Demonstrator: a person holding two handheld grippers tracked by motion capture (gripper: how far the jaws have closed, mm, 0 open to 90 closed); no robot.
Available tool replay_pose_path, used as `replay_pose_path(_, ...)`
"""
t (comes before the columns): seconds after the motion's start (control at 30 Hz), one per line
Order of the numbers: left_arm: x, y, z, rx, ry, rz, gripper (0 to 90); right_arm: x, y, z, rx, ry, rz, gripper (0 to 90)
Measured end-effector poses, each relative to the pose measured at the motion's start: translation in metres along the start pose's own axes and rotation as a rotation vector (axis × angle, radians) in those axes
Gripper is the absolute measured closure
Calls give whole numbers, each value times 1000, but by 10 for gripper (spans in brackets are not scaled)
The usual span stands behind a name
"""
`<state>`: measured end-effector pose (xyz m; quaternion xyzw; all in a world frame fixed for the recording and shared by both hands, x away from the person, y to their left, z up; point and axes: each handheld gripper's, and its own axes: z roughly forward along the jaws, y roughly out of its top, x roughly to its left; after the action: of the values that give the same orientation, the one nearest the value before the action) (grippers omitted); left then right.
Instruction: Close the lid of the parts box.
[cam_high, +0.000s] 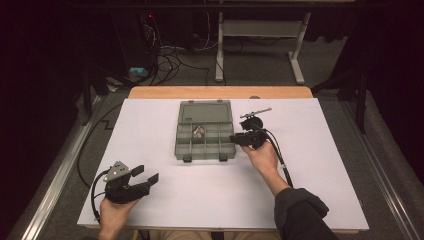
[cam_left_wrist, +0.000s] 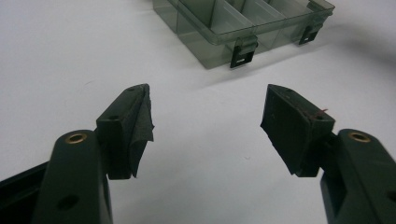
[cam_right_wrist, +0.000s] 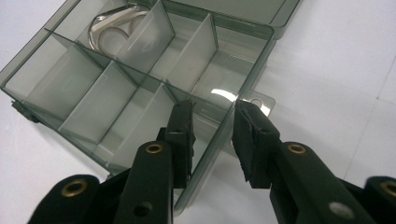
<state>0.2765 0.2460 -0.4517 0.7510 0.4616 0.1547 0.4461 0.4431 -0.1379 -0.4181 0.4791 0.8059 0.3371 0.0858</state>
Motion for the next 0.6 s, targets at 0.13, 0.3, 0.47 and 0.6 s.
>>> replay_pose_path(0.13, 0, 0, 0, -3, -1, 1, 339, 1, 3, 4, 19, 0, 10, 687)
replay_pose_path(0.3, -1, 1, 3, -1, -28, -14, 340, 0, 6, 9, 43, 0, 21, 706)
replay_pose_path(0.47, -6, 2, 6, 11, -32, 8, 341, 0, 11, 10, 70, -15, 34, 728)
replay_pose_path(0.6, -5, 3, 7, 9, -38, -4, 340, -1, 12, 10, 75, -21, 52, 728)
